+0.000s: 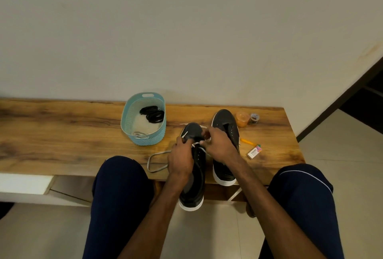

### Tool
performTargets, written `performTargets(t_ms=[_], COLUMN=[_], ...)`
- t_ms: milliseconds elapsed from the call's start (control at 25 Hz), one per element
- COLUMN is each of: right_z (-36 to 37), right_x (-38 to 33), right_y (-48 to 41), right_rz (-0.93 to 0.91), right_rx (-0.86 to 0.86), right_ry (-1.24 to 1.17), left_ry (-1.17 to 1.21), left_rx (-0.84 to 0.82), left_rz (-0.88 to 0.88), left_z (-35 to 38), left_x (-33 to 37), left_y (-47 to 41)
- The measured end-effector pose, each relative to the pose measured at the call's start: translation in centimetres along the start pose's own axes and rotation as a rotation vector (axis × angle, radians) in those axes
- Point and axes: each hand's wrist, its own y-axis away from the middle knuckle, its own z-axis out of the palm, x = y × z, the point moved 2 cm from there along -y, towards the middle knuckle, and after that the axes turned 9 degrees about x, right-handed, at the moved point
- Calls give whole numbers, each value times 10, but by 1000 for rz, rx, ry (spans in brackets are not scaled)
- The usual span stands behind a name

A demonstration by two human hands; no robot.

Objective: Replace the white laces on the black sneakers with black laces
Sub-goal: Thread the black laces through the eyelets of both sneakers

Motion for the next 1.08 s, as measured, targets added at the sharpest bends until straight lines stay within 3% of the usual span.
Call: performTargets(t_ms=[160, 360, 560, 640, 760, 840, 1000, 1080], right_z=[8, 7, 11, 16, 16, 11, 12, 11], right_x=[6, 3, -4, -10, -16, -15, -10, -9], right_y=[14, 17, 23, 27, 31, 32, 36, 35], right_rz=[72, 40, 12, -56, -163, -140, -77, -51], right_rx=[-255, -242, -154, -129, -75, -111, -197, -205], right_ry=[34, 11, 39, 112, 267, 300, 304, 280], left_ry=[92, 254, 474, 454, 333, 276, 166, 311], left_rx=[100, 163, 84, 55, 38, 14, -22, 46], left_rz=[-68, -235, -426, -382, -180, -105, -94, -202], left_z=[2, 2, 0, -1, -2, -1, 3, 4], left_x=[-2, -9, -14, -17, -12, -9, -9, -13], left_y=[-4, -5, -10, -11, -11, -12, -14, -14])
